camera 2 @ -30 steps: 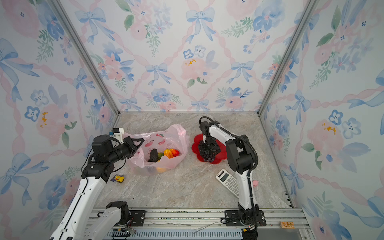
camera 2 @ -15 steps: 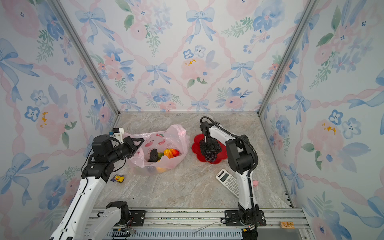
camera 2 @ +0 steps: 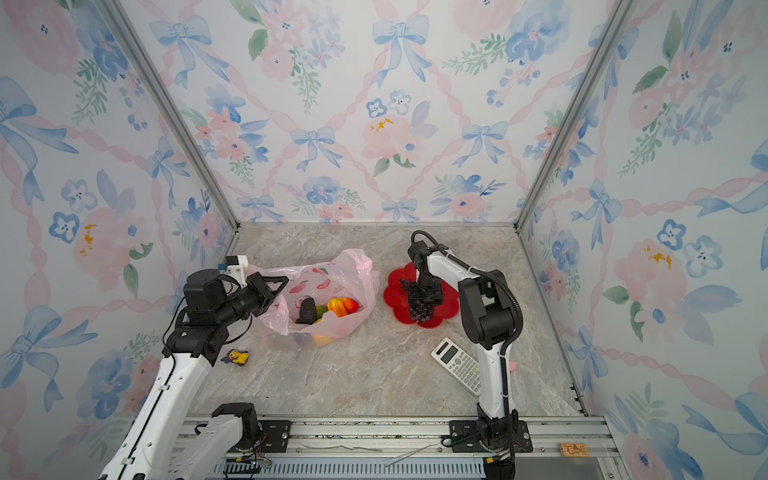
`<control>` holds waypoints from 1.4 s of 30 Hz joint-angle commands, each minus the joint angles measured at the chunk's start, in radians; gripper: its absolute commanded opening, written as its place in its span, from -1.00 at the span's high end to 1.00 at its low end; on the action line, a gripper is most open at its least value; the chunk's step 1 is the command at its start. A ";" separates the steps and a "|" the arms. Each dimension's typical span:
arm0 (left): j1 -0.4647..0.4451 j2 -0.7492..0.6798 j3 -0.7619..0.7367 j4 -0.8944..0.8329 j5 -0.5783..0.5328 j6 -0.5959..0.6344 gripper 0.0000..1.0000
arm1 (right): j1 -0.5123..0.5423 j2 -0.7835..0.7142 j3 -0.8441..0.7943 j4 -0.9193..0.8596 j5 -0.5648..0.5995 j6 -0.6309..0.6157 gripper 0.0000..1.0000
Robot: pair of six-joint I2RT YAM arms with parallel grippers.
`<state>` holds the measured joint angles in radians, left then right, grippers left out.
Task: Place the fruits into the plastic bag
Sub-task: 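Lift the bunch of grapes up out of the red bowl with the right gripper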
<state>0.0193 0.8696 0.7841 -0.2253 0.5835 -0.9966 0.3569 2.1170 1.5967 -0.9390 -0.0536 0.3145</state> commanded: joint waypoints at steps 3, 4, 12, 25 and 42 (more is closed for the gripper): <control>-0.002 -0.015 0.004 0.016 -0.007 0.009 1.00 | -0.046 -0.049 -0.070 0.102 -0.137 0.032 0.08; -0.002 -0.014 0.004 0.016 -0.007 0.007 1.00 | -0.057 -0.058 -0.083 0.121 -0.167 0.038 0.15; -0.002 -0.026 0.003 0.015 -0.007 0.004 1.00 | -0.119 -0.139 -0.194 0.287 -0.389 0.077 0.30; -0.002 -0.026 0.009 0.015 -0.004 0.001 1.00 | -0.203 -0.244 -0.386 0.606 -0.658 0.208 0.42; -0.002 -0.045 0.005 0.016 0.006 -0.011 1.00 | -0.299 -0.406 -0.475 0.668 -0.721 0.210 0.45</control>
<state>0.0193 0.8402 0.7837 -0.2256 0.5842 -1.0004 0.0723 1.7645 1.1332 -0.2749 -0.7418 0.5388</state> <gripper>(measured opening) 0.050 0.280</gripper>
